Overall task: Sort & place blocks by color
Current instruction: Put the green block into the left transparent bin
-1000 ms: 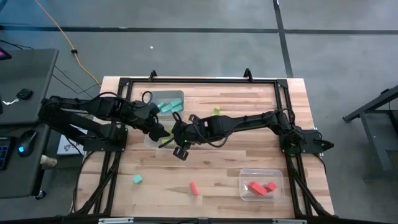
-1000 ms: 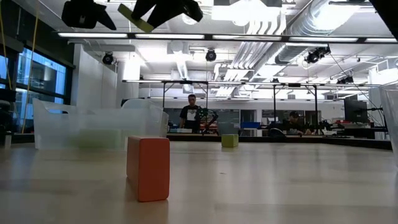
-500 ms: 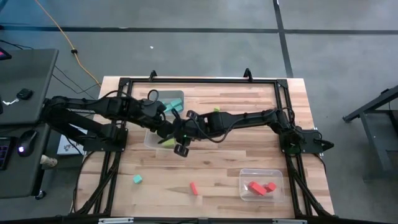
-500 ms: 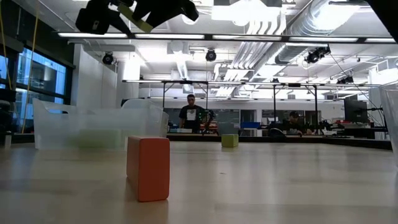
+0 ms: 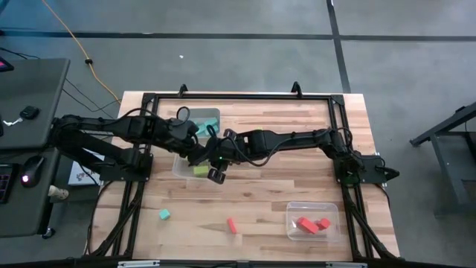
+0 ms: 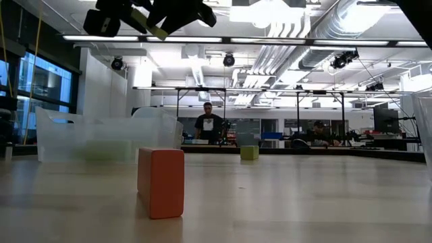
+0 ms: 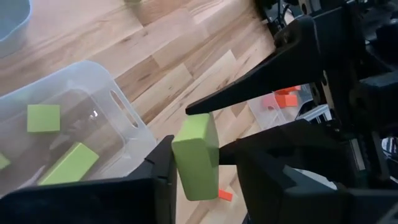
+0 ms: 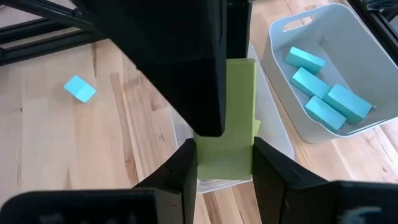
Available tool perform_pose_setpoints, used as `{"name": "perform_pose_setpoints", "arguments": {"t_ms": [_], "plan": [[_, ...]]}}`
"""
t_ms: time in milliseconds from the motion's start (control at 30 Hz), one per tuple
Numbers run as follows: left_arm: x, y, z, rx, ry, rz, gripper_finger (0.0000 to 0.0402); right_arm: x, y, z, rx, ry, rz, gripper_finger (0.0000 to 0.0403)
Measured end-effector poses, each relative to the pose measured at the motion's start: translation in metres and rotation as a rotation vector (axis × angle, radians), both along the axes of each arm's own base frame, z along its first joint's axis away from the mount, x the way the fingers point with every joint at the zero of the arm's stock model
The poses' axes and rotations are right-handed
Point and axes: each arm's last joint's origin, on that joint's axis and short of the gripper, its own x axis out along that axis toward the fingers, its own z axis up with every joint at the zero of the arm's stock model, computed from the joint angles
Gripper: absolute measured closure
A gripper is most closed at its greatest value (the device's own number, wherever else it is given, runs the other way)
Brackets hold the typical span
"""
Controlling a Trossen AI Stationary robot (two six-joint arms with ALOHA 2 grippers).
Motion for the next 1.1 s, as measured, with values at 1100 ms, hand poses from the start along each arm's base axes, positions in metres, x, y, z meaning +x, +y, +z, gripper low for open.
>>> {"name": "perform_pose_setpoints", "arguments": {"t_ms": [1100], "plan": [[-0.0041, 0.0032, -0.0036, 0.160, 0.072, 0.002, 0.0401, -0.0010, -0.0068, -0.0017, -0.006, 0.034, 0.052, 0.0323]]}}
